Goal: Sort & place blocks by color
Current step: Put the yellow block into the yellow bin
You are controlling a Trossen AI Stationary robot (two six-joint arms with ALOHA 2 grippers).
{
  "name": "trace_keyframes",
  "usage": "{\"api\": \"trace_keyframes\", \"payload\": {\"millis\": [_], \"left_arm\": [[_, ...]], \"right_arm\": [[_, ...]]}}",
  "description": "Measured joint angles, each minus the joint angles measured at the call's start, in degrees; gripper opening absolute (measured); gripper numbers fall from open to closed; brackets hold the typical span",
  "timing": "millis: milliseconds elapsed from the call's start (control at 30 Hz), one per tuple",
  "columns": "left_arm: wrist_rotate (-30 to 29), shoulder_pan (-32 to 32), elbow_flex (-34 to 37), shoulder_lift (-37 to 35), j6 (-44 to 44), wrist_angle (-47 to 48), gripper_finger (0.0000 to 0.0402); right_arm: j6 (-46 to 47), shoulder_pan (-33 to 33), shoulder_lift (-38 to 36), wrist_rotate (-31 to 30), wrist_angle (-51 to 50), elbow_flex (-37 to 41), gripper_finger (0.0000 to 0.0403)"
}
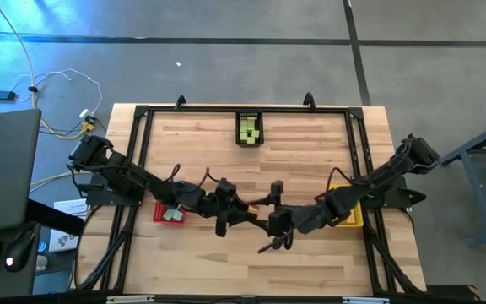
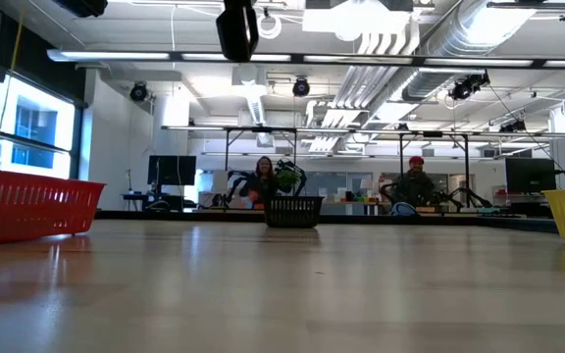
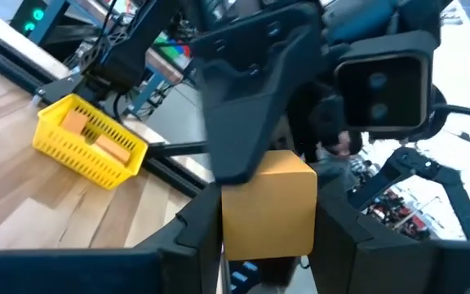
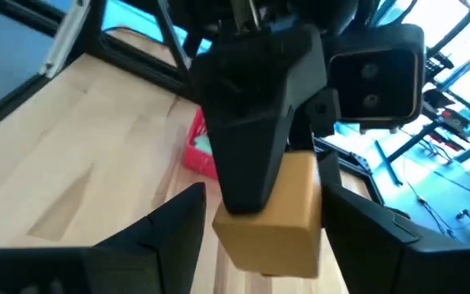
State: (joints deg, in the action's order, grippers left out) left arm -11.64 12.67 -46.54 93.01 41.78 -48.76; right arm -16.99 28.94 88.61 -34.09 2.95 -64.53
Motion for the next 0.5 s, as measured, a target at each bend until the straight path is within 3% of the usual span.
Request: {"api": "trace_keyframes", "payload": {"millis": [133, 400, 500], "left_arm": [[0.43, -0.02, 0.00, -0.01, -0.50, -0.68, 0.0115], [0.33, -0.01, 0.00, -0.07, -1.07, 0.15, 0.0115], [0.51, -0.01, -0.07, -0.09, -1.12, 0.49, 0.0115]], "right_arm": [[0.20, -1.01, 1.32, -0.29, 0.71, 0.00, 0.0212], [0.45, -1.08, 2.13, -0.98, 1.21, 0.00, 0.0117], [0.10, -0.45, 2.13, -1.44, 1.15, 0.00, 0.0107]]}}
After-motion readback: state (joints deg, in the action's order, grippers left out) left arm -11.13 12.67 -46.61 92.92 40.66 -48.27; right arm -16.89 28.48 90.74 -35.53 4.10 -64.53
